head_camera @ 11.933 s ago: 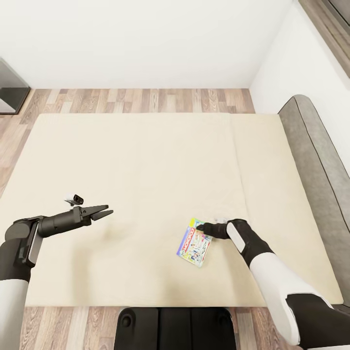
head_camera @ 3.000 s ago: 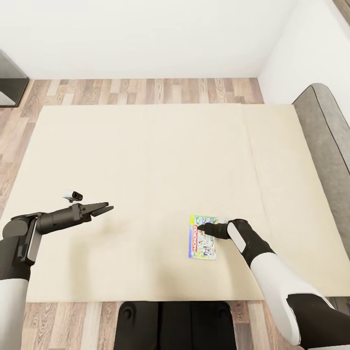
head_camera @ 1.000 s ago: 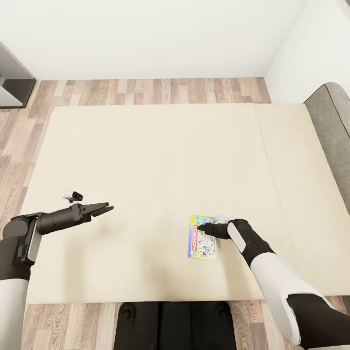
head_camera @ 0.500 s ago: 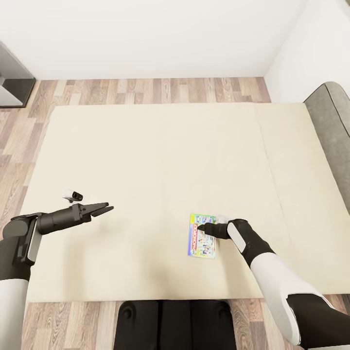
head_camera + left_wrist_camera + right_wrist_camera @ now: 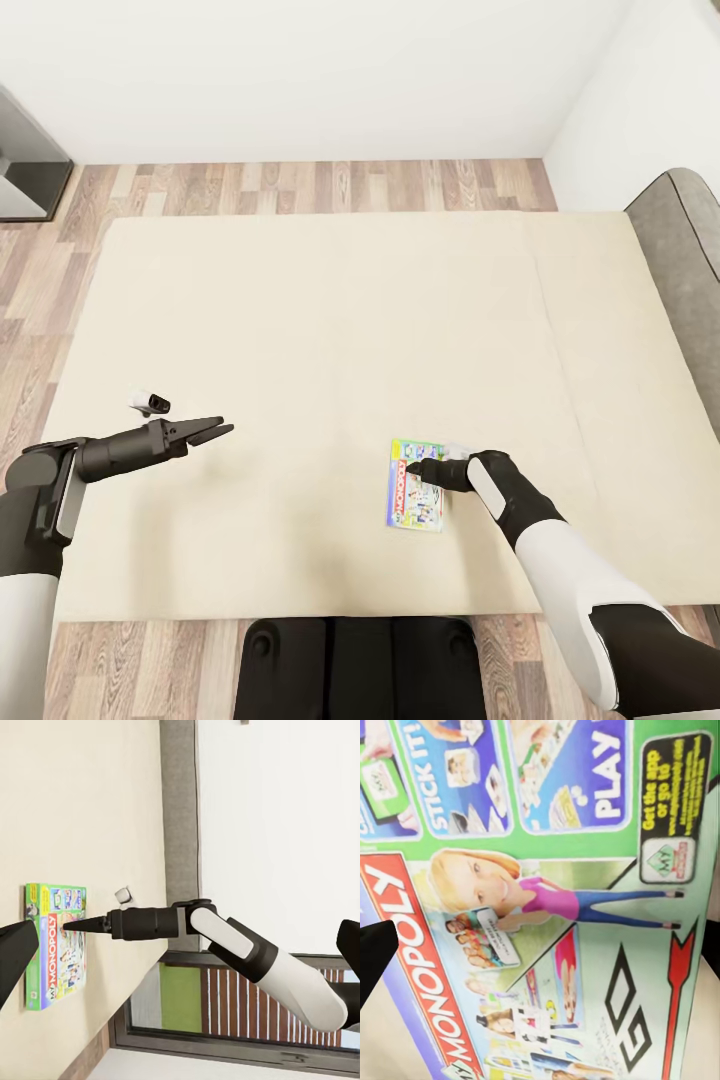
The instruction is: Put all the toys in the child's room - the three board games (two on the bed and one on the table), the two jigsaw puzzles on the table, and the tennis ball on the table - inside the toy box on the table in the child's room.
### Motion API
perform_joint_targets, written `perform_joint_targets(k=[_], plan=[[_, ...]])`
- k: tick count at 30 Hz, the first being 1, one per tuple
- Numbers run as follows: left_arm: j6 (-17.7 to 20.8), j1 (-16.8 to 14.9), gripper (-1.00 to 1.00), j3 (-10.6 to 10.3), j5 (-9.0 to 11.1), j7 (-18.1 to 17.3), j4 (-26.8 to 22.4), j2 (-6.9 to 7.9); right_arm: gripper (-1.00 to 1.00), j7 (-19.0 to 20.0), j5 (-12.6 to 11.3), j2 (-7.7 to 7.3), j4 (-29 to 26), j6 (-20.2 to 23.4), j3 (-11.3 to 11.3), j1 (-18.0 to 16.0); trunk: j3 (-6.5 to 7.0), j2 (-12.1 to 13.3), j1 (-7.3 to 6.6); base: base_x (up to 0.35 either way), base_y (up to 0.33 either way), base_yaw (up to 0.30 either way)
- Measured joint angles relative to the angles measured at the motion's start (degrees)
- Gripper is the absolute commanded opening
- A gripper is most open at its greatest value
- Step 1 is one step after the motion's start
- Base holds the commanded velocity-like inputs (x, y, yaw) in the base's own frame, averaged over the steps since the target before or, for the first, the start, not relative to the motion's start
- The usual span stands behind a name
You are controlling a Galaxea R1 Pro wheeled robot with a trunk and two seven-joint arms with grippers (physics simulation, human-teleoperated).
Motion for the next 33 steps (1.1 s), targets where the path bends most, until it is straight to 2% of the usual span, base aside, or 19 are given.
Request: perform_joint_targets(k=[15,33], plan=[[0.05,0.00,1.00,0.00,-0.04,0.00,0.01,-0.02,1.00,0.00,0.00,-0.05,0.00,0.00,0.01,0.00,0.00,0.00,0.00,0.000,0.009,0.000],[0.02,-0.01,1.00,0.01,-0.04,-0.01,-0.01,-0.05,1.00,0.00,0.01,0.02,0.00,0.00,0.02,0.01,0.00,0.00,0.00,0.000,0.136,0.000]])
